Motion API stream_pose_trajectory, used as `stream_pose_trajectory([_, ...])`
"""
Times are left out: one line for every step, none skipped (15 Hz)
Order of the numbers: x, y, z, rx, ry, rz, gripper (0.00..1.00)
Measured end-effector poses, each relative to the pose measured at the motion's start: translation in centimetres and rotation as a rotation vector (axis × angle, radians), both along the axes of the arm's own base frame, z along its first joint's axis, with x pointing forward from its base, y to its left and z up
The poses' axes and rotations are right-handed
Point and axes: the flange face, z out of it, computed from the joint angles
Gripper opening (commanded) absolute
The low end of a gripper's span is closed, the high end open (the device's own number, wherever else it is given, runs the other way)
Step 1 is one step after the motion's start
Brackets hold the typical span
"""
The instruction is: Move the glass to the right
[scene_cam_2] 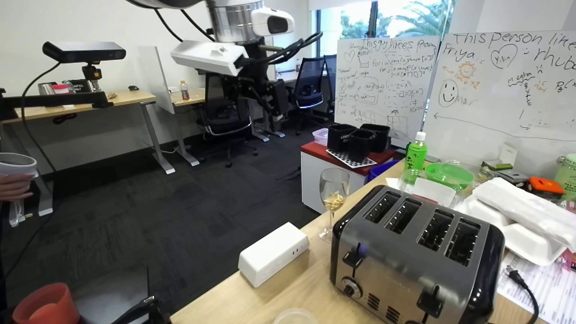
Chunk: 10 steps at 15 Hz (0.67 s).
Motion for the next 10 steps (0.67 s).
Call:
stream_pose_trajectory([1.1,0.4,-0.3,0.006,-0.008,-0.019,1.0])
stream_pose_trajectory([2.0,0.8,-0.5,0.011,-0.02,-0.033,1.0])
stream_pose_trajectory([2.7,1.0,-0.8,0.012,-0.023,-0.041,1.0])
stream_pose_trajectory([3.1,1.2,-1.0,0.012,-0.022,-0.044,1.0])
stream_pose_trajectory([3.2,1.2,-1.0,0.013,-0.023,-0.045,1.0])
stream_pose_trajectory([3.2,1.2,-0.9,0.013,-0.024,-0.046,1.0])
stream_pose_trajectory([3.2,1.1,-0.9,0.013,-0.026,-0.047,1.0])
stream_pose_trajectory([3.2,1.1,-0.8,0.014,-0.026,-0.047,1.0])
stream_pose_trajectory([3.2,1.1,-0.8,0.013,-0.026,-0.047,1.0])
stream_pose_trajectory([3.2,1.1,-0.8,0.014,-0.026,-0.047,1.0])
